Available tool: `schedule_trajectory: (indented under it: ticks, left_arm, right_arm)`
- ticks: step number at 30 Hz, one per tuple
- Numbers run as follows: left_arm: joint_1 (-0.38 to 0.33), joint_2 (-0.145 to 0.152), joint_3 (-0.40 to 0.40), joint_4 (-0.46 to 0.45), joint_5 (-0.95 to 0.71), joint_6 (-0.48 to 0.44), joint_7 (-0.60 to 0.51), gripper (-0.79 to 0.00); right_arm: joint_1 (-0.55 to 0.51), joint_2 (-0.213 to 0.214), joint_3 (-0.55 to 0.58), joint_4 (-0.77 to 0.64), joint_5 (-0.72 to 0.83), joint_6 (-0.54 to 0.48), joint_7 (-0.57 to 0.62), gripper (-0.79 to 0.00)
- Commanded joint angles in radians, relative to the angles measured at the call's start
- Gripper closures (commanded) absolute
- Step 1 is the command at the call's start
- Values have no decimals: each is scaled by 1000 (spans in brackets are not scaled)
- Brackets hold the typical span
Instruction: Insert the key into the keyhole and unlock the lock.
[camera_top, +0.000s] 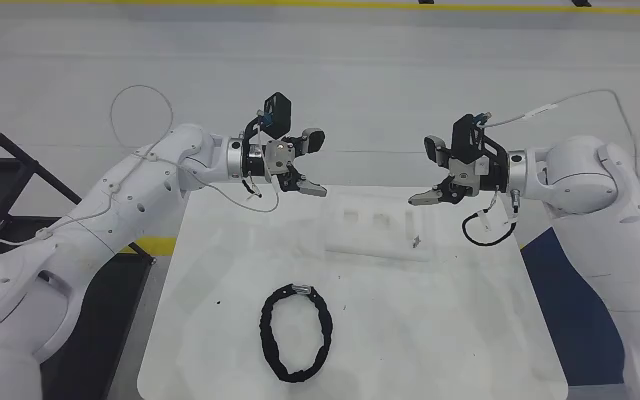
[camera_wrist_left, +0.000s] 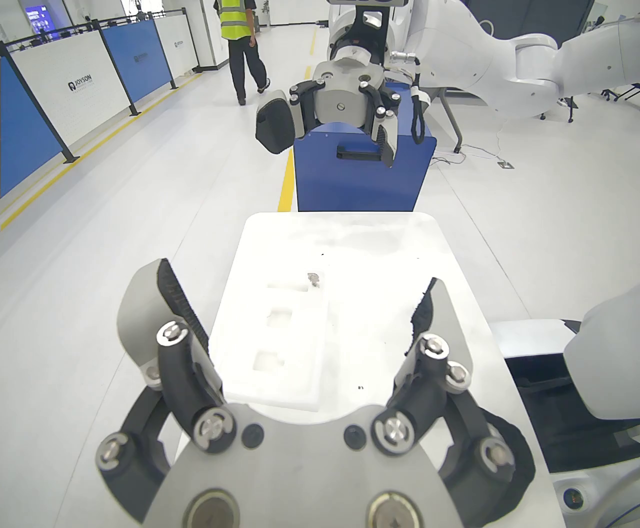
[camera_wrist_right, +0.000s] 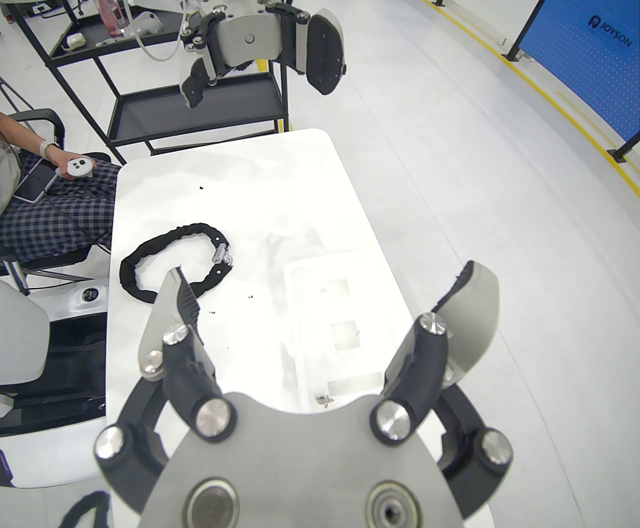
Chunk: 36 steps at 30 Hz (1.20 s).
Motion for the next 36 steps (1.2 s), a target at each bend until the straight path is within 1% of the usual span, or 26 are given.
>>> schedule_trajectory:
  ticks: [1, 30, 36]
  left_arm:
    - [0, 0, 0, 0, 0, 0, 0, -785]
    - [0, 0, 0, 0, 0, 0, 0, -785]
    - [0, 0, 0, 0, 0, 0, 0, -785]
  right_arm:
    - [0, 0, 0, 0, 0, 0, 0, -785]
    - [0, 0, 0, 0, 0, 0, 0, -784]
    - [-29, -3, -24, 31, -28, 57, -25, -785]
